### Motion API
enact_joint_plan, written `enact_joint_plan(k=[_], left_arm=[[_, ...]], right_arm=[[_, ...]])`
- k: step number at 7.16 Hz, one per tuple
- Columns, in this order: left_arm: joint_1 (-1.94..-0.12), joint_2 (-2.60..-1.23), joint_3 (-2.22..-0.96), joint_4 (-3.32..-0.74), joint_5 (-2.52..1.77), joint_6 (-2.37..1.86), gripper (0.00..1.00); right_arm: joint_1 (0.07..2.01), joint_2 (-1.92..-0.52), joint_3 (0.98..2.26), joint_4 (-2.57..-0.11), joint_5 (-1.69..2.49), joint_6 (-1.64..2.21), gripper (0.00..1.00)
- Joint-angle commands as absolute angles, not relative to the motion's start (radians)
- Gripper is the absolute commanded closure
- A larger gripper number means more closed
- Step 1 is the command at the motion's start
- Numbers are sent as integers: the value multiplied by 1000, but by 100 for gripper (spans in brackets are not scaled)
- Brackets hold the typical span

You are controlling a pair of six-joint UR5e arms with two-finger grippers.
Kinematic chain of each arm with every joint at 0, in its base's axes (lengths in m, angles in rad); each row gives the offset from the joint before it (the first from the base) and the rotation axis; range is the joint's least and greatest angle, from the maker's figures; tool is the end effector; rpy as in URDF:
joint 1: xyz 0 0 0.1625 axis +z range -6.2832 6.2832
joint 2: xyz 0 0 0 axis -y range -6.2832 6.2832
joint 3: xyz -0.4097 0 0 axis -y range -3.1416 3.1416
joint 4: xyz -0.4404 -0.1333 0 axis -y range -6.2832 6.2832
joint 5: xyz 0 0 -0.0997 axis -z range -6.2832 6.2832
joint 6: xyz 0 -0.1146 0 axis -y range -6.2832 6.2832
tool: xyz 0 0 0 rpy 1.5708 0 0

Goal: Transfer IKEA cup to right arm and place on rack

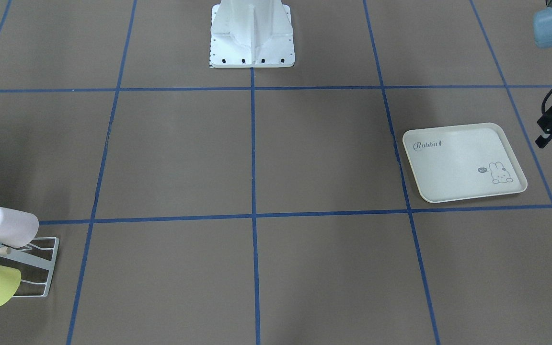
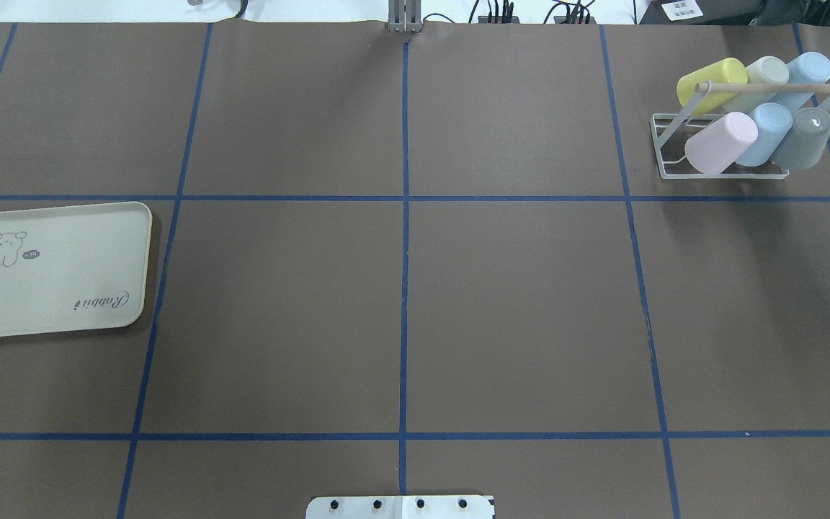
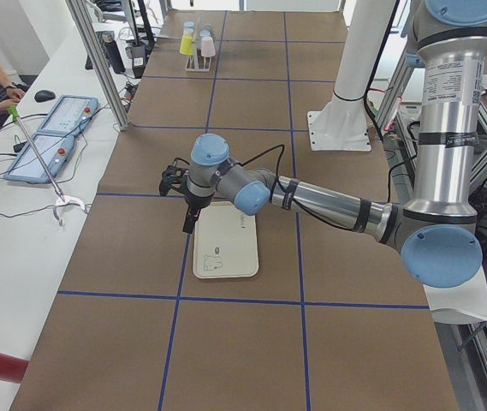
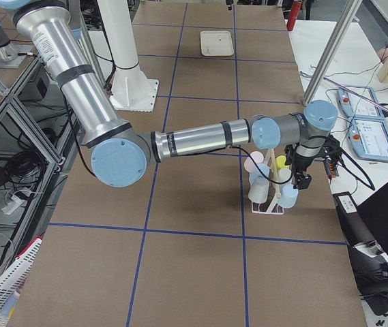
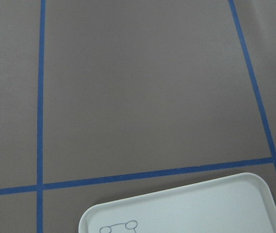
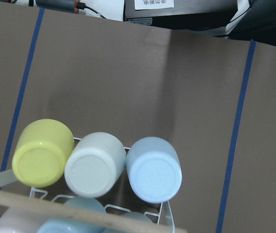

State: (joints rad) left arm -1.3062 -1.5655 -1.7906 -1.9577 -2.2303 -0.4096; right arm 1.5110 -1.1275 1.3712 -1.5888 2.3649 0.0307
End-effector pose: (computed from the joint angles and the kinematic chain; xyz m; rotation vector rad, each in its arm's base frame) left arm 0.0860 -0.5585 0.4967 0.3346 0.7935 0.0623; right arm 0.0085 -0.7201 0.4823 0.1778 -0.7997 -0.1171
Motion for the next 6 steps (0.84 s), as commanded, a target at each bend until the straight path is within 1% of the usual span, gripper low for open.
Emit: enact_joint_plan(k=[1,2,3,6], left_arm=[[-1381,-1568,-1734,-1878,-2238,-188,0],[-1441,-1574,-1735,-1770,-2238,-66,0],[-1486,-1574,-1735,-1708,-2268,-16,0],[-1512,-1568,-1730,-1553,-2368,-9,0]], right_arm=[[1535,-1369,1648,-1621,2364,32,1],[1540,-1456,1740,-1621,2362,32,1],[1540,-1513,1793,-1621,2356,34,1],[1531,-1503,1784,-1631,2352,52,1]])
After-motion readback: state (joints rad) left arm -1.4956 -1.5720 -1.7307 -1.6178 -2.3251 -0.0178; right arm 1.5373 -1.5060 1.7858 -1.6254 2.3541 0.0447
